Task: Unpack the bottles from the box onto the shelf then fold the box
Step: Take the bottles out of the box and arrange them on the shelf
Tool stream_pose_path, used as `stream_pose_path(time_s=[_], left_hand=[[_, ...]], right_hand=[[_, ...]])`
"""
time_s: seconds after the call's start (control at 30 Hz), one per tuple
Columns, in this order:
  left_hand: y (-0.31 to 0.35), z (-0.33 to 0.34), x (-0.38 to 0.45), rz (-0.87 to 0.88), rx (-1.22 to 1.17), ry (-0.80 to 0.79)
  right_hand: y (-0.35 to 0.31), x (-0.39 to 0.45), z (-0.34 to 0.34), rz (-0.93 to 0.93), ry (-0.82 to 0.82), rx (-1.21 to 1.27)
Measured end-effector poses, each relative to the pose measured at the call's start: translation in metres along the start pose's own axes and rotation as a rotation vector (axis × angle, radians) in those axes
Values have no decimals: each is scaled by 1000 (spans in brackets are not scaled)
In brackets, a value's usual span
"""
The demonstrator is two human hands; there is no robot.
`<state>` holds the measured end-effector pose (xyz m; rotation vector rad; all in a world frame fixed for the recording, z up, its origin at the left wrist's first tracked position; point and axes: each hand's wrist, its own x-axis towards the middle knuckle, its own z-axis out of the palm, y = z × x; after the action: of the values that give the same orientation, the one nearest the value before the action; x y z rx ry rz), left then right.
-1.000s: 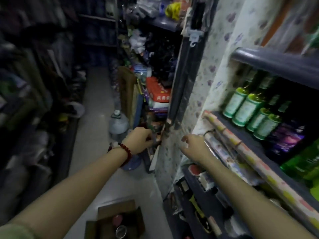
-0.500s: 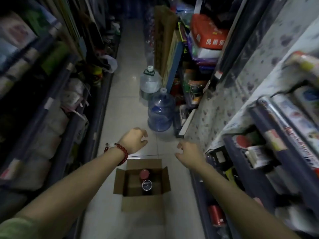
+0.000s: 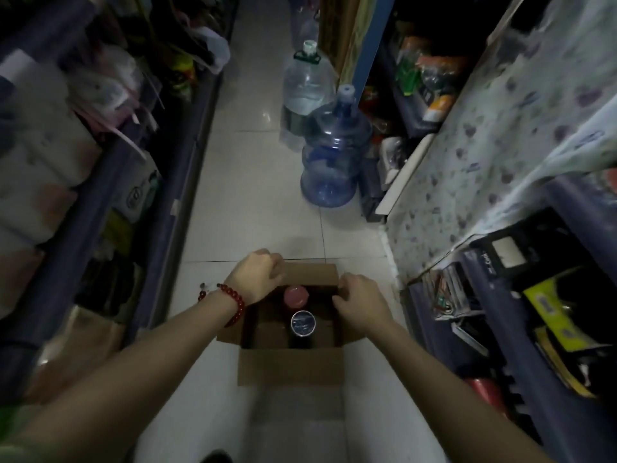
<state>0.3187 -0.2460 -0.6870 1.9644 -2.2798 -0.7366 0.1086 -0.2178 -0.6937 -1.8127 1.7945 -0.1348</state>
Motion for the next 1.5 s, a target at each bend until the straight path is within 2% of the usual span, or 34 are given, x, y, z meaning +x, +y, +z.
stream_pose_path(time_s=[0.27,0.53,0.73,0.93,1.17,1.33,1.5], left_hand=[[-75,149,42,-24,-114,33],[-106,236,94,175,-260,135],[-109,261,120,300,-284,113],[-129,282,122,319,-332,52],[-160,293,115,232,-558,188],[-150,303,115,128,-738,347],[-136,306,115,82,-842,401]], right_hand=[[63,42,152,-4,28,61],[102,70,244,12,111,179],[107,83,272,-53,147,266],[99,84,292,-33,127,331],[110,90,303,-57,226,400],[108,93,307,-70,262,458],[112,93,307,-66,319,488]])
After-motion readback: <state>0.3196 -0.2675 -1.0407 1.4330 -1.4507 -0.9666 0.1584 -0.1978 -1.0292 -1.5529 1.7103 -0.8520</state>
